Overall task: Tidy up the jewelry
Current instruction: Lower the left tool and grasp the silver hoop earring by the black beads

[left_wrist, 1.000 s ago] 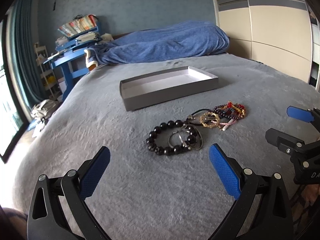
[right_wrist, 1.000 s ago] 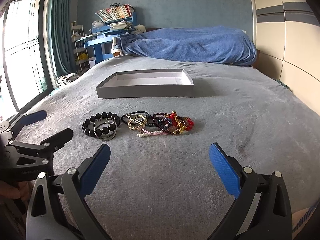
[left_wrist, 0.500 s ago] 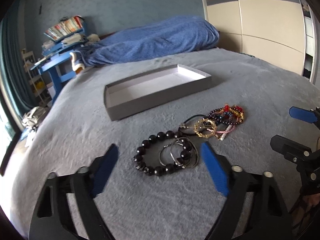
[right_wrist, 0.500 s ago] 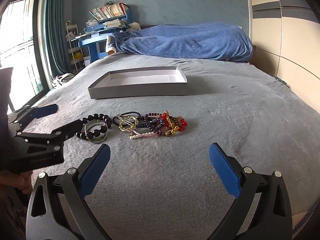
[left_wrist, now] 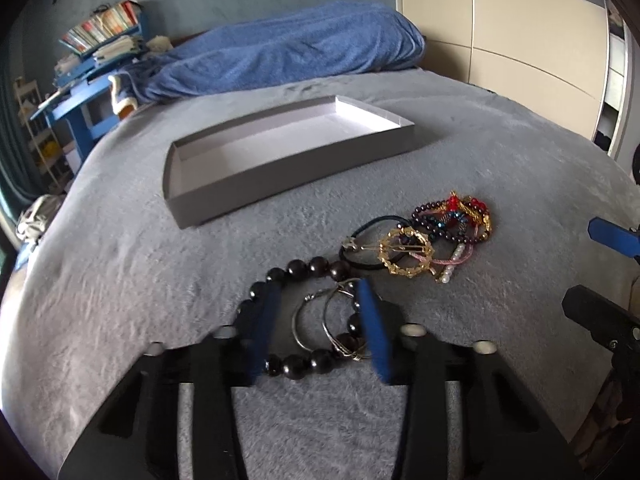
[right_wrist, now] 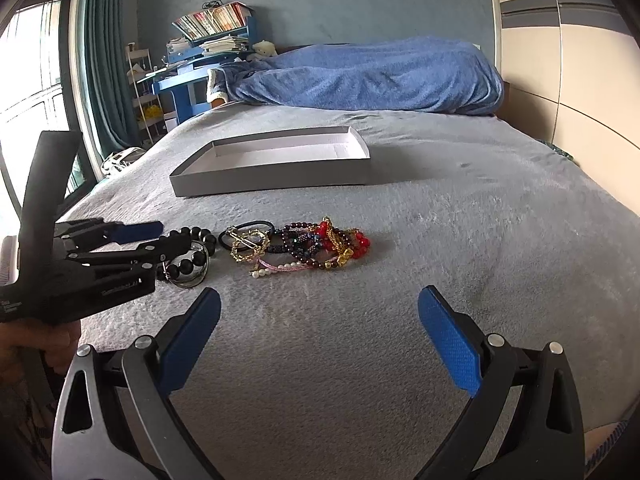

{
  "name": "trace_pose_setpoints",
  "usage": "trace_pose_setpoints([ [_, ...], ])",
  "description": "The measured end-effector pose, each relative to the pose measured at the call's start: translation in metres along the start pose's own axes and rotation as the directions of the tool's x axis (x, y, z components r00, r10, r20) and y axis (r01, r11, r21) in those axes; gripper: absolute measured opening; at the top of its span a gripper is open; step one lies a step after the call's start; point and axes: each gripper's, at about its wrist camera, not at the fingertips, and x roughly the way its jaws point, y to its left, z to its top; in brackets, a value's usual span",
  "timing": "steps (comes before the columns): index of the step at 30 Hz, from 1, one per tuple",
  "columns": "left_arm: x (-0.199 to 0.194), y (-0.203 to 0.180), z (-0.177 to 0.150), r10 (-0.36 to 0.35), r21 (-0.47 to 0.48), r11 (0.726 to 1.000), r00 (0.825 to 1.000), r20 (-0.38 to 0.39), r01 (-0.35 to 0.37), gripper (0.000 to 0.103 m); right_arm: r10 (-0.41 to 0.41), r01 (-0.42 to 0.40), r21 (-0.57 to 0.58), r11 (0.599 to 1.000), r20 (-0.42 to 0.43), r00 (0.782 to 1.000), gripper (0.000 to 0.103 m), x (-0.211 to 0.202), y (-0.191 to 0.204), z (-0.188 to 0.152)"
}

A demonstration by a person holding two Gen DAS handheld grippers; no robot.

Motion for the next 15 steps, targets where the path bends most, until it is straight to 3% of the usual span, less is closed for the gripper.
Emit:
trace_pose_setpoints([
  [1,0.001,0.0,0.0,-0.007,0.002,1.0,1.0,-0.003,0.007,0.017,-0.001,0.001,0.002,1.0,-0.001,1.0,0.097,0.001,-0.001,0.0],
  [4,-0.004,0.001,-0.002,-0.018,-0.003,1.0,1.0,0.01,0.018,0.004,0.0,0.0,0.008,1.0,-0.006,1.0,0.097,0.002,-0.002,0.001],
  [15,-0.029,0.005,0.0,-0.06,-0.024,0.998,0.996,0.065,0.062,0.002,-0.001,0.002,0.023,1.0,-0.026,1.0,0.097,0.009,-0.008,0.004],
])
